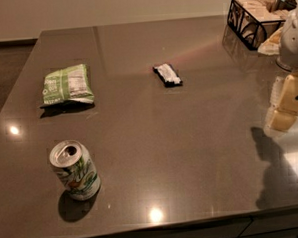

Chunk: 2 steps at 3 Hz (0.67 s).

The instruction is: Move 7up can near rxbar blueberry

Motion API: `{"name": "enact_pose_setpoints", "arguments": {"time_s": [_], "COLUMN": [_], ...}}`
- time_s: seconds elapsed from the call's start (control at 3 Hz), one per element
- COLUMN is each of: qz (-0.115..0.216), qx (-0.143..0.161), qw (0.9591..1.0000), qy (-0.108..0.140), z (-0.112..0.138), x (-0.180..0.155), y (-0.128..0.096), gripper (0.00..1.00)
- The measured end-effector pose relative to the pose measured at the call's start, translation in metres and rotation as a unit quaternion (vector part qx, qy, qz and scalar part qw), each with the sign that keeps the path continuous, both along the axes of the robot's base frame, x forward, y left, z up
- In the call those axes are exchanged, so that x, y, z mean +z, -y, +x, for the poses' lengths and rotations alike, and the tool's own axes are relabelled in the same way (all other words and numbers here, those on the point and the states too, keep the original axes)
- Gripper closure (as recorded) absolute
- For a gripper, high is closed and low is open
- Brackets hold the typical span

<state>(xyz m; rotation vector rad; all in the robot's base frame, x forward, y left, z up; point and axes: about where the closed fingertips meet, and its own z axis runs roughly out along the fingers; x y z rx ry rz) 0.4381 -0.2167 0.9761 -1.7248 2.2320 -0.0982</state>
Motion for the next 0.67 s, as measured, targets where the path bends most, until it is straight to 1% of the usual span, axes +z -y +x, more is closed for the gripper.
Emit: {"name": "enact_pose_setpoints", "arguments": {"time_s": [0.33, 0.67], "qz": [0.0, 0.013], "qx": [0.0, 0.012], "qw": [1.0, 0.9998], "qy": [0.0, -0.002], "z": [0.0, 0.001], "x": [0.0, 0.001], "y": [0.0, -0.011], "gripper": [0.0, 0.0]}}
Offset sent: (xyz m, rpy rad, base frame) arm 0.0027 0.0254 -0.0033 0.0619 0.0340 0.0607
